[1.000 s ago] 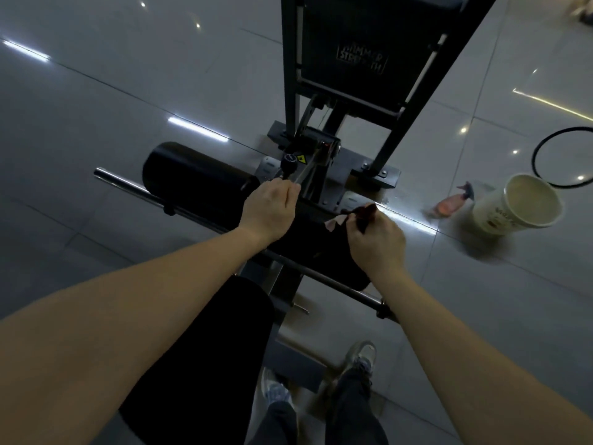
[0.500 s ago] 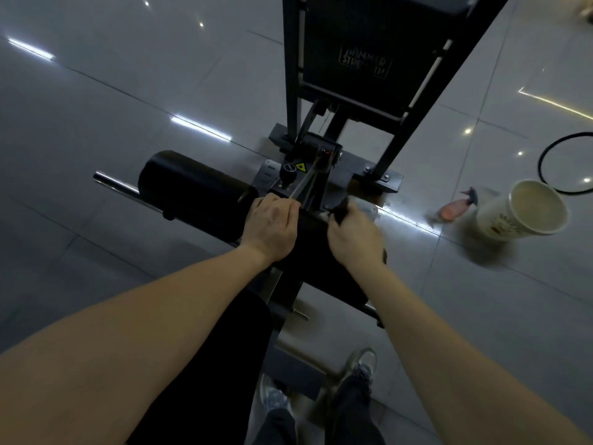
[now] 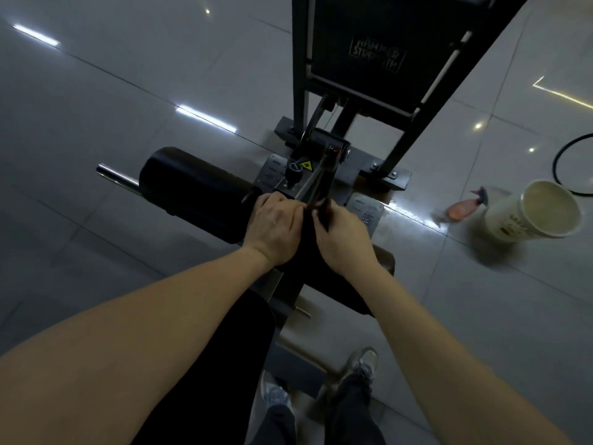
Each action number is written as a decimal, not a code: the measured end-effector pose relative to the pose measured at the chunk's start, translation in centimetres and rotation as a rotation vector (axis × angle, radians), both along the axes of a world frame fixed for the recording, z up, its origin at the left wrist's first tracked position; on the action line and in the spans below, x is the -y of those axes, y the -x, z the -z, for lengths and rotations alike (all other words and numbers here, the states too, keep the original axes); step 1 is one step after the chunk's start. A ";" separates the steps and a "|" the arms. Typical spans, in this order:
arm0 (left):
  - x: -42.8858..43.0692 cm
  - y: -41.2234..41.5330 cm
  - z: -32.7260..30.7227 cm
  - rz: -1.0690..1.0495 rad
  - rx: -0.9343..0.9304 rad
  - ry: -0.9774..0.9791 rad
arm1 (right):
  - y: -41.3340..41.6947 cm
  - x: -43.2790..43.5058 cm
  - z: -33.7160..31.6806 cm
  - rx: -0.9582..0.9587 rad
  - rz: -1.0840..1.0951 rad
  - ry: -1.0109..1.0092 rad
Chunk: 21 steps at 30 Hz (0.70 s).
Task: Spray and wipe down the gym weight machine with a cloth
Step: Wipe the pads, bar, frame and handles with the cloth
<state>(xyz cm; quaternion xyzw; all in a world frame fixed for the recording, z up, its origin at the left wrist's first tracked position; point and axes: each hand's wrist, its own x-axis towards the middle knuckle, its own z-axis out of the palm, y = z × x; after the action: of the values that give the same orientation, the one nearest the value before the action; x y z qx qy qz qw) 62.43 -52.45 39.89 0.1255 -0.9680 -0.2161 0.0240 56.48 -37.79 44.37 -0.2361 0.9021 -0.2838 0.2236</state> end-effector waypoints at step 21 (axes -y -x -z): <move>-0.4 -0.3 -0.8 -0.043 -0.056 -0.064 | -2.5 -5.9 -1.5 -0.198 -0.032 -0.020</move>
<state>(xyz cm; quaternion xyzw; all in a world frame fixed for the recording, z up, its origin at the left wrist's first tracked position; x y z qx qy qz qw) 62.71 -52.09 40.66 0.1407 -0.9567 -0.2496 0.0517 58.93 -31.87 45.84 -0.2751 0.9187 -0.2465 0.1400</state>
